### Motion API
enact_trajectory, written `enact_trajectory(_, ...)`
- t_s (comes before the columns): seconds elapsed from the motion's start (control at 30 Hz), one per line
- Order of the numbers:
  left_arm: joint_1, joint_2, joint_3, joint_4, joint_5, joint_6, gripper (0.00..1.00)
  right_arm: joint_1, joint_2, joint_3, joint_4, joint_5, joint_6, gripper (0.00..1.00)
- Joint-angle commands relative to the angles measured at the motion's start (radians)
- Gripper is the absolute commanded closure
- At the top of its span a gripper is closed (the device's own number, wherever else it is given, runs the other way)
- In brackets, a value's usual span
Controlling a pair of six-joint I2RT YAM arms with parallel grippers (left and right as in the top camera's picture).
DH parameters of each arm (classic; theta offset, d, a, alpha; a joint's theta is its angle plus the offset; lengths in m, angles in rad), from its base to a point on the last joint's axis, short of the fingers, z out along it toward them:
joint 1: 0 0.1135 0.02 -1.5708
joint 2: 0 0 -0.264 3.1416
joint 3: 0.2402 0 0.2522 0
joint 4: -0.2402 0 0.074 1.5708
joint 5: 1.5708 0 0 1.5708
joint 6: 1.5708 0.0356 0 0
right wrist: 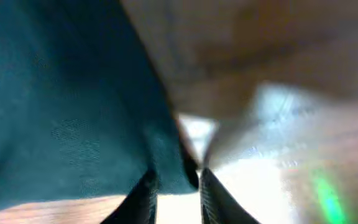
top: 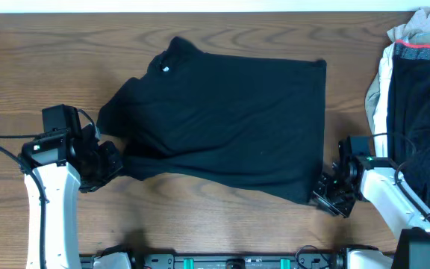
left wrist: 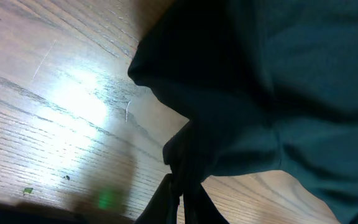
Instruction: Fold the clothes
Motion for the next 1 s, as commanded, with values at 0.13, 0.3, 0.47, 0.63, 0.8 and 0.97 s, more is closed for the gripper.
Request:
enact_trajectory(0.13,0.002,0.002,0.016,0.000,-0.013,0.024,0.93,0.016,-0.003,0.030,0.036,-0.080,-0.034,0.99)
enact_trajectory(0.3,0.002,0.002,0.017,-0.010,-0.013,0.045,0.94,0.002,-0.043,0.189,-0.121,-0.135,-0.144,0.99)
enact_trajectory(0.47,0.003,0.002,0.053,-0.061,-0.013,0.084,0.94,-0.022,-0.087,0.397,-0.285,-0.076,-0.188,0.99)
enact_trajectory(0.63,0.003,0.002,0.124,-0.123,-0.014,0.116,0.94,-0.051,-0.101,0.525,-0.351,0.046,-0.188,0.99)
enact_trajectory(0.8,0.003,0.002,0.193,-0.183,-0.027,0.138,0.94,-0.081,-0.101,0.546,-0.377,0.074,-0.205,0.99)
enact_trajectory(0.97,0.003,0.002,0.242,-0.216,-0.056,0.153,0.94,-0.087,-0.101,0.546,-0.370,0.073,-0.259,0.99)
